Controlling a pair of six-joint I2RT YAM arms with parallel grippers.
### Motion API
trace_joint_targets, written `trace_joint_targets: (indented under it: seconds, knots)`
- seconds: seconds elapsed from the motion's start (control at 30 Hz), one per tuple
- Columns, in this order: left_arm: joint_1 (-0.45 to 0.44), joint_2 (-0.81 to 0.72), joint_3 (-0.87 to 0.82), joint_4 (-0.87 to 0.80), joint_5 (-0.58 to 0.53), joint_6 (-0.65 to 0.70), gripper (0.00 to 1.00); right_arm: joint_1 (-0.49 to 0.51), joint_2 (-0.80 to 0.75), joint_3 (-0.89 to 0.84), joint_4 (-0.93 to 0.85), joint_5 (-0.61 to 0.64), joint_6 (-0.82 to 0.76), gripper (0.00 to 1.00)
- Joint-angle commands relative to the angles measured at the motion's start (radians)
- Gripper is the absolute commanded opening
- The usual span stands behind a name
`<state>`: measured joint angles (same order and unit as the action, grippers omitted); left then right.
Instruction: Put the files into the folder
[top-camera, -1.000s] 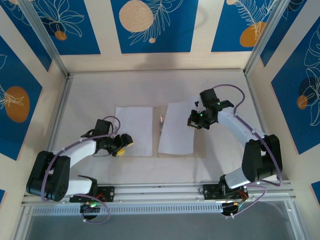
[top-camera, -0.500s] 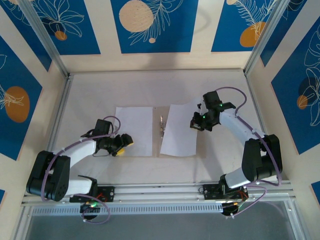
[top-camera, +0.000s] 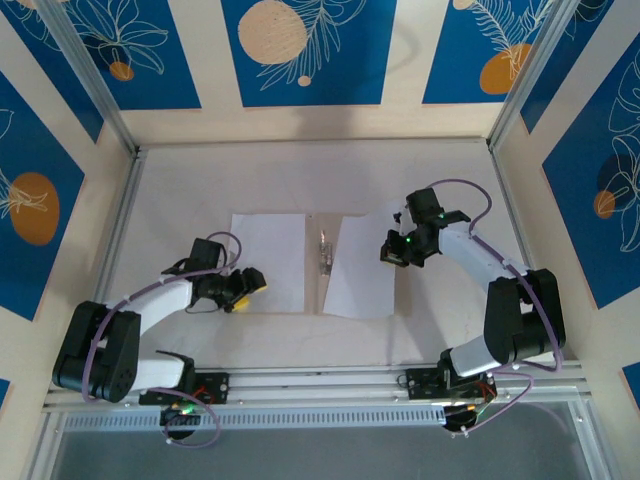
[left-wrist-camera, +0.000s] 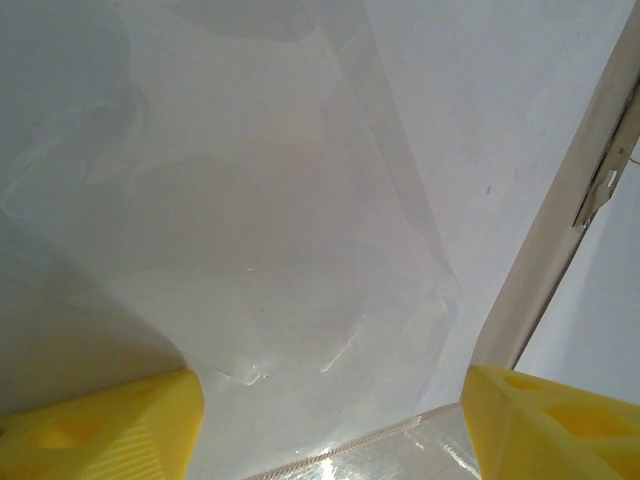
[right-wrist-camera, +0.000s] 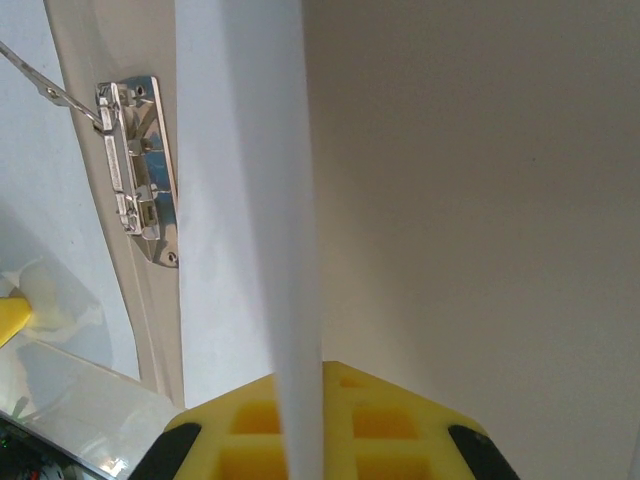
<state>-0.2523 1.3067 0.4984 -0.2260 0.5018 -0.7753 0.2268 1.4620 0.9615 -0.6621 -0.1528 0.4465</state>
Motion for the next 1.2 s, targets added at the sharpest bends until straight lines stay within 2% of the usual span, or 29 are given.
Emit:
trace_joint_targets:
  seconds: [0.0, 0.33, 0.63, 0.87, 1.17]
  knots:
    - [0.007, 0.03, -0.014, -0.082, -0.01, 0.019, 0.72, -0.004, -0.021, -0.011, 0.024, -0.052, -0.047, 0.0]
    - [0.007, 0.038, -0.009, -0.084, -0.004, 0.027, 0.72, 0.001, -0.006, 0.002, 0.061, -0.093, -0.146, 0.0]
    - [0.008, 0.042, 0.002, -0.106, -0.005, 0.05, 0.71, 0.005, 0.039, 0.07, -0.01, -0.046, -0.236, 0.0]
    - [0.024, 0.033, 0.06, -0.22, -0.108, 0.116, 0.71, 0.008, 0.056, 0.1, -0.044, -0.028, -0.27, 0.0]
    - [0.033, 0.058, 0.069, -0.22, -0.105, 0.133, 0.71, 0.028, 0.064, 0.07, 0.006, -0.137, -0.231, 0.0]
